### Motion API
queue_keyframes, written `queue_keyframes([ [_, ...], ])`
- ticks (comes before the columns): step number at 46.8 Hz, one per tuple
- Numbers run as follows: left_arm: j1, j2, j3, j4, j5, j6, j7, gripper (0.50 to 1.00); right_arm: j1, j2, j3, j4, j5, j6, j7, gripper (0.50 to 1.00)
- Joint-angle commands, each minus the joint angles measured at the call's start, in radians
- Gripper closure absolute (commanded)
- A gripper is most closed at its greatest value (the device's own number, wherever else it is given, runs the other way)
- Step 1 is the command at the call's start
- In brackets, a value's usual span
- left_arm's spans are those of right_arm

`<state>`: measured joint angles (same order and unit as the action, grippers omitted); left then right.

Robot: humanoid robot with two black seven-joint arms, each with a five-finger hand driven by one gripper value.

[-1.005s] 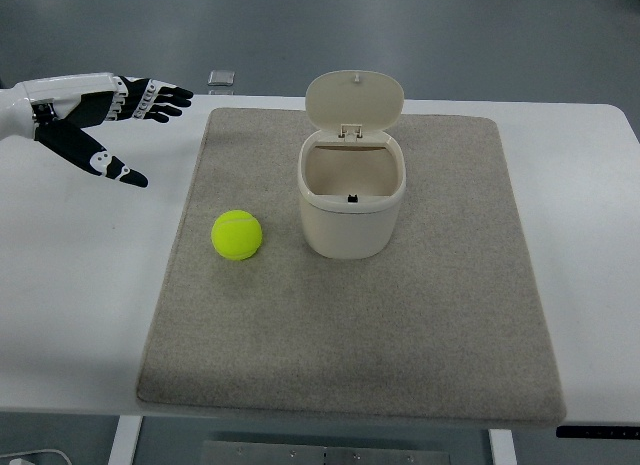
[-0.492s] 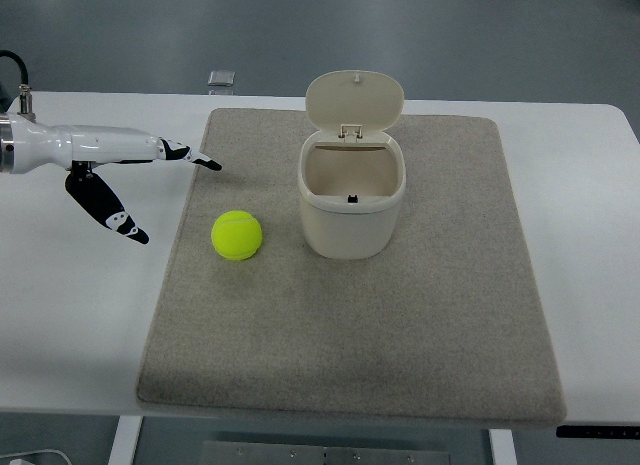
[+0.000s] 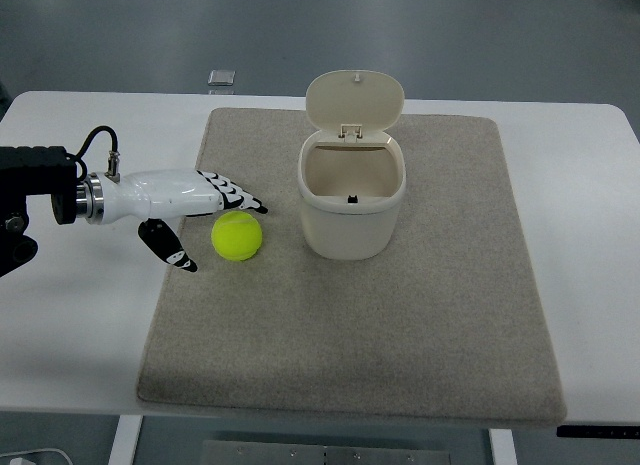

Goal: Put tennis ball into box with left hand
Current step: 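Lower the left hand over the ball and close fingers around it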

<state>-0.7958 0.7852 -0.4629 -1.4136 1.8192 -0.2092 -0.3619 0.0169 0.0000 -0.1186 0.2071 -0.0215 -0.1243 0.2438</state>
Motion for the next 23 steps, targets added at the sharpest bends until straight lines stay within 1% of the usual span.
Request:
queue_keyframes([
  [1,0.000,-0.007,0.004,0.018,0.031,0.010,0.000,0.508,0.000,0.000,0.001,0.000,0.000,0.000,0.000,0.562],
  [8,-0.002,-0.050,0.004,0.035,0.049,0.013,0.001,0.508,0.000,0.000,0.001,0.000,0.000,0.000,0.000,0.560],
  [15,0.000,-0.058,0.004,0.045,0.057,0.013,0.001,0.510,0.000,0.000,0.001,0.000,0.000,0.000,0.000,0.562],
  [22,-0.002,-0.058,0.004,0.045,0.078,0.014,0.001,0.531,0.000,0.000,0.001,0.000,0.000,0.000,0.000,0.562],
  [23,-0.002,-0.058,0.004,0.045,0.081,0.014,0.001,0.546,0.000,0.000,0.001,0.000,0.000,0.000,0.000,0.562],
])
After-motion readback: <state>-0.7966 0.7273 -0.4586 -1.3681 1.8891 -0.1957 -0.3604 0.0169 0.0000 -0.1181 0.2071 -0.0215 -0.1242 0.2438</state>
